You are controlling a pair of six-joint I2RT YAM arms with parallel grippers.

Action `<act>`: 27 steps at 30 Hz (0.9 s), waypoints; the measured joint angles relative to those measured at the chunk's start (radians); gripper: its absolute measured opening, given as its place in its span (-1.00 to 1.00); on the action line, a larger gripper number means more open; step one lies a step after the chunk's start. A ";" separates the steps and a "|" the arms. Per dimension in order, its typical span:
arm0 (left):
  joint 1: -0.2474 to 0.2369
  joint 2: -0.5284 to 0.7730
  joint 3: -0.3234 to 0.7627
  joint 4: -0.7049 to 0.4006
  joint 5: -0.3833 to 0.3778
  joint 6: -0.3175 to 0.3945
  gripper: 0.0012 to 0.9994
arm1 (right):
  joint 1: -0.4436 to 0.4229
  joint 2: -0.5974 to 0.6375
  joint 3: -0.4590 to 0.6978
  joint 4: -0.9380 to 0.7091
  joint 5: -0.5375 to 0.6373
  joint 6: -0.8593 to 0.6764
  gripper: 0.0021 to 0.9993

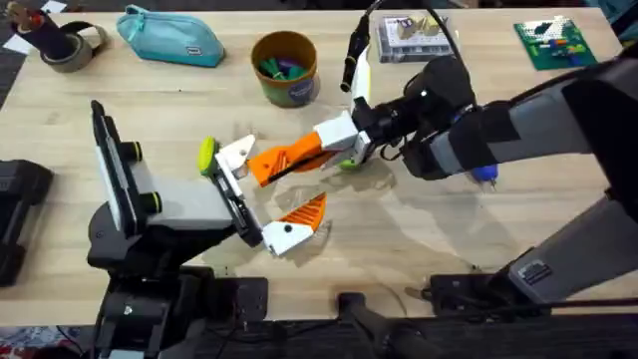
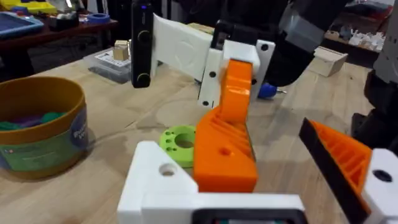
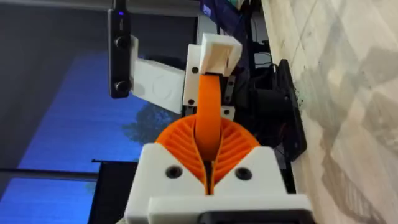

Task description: Pick up the gripper from the table and insert it into the empty holder that is missing its gripper. Then pick up a screw, insert it into the mounting hole, and use the screwdriver to tighten it. Finally, clean up the table by picking up the vegetable and placing it into the bucket.

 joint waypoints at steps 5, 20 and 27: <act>0.000 0.000 0.000 0.000 0.000 0.000 0.98 | 0.000 0.000 0.001 -0.024 0.006 0.000 -0.96; 0.000 0.000 0.000 -0.001 0.000 0.000 0.98 | 0.000 0.000 0.001 -0.057 0.031 -0.016 -0.96; 0.000 0.000 0.000 -0.001 0.000 0.000 0.98 | 0.000 0.000 0.001 -0.058 0.049 -0.016 -0.96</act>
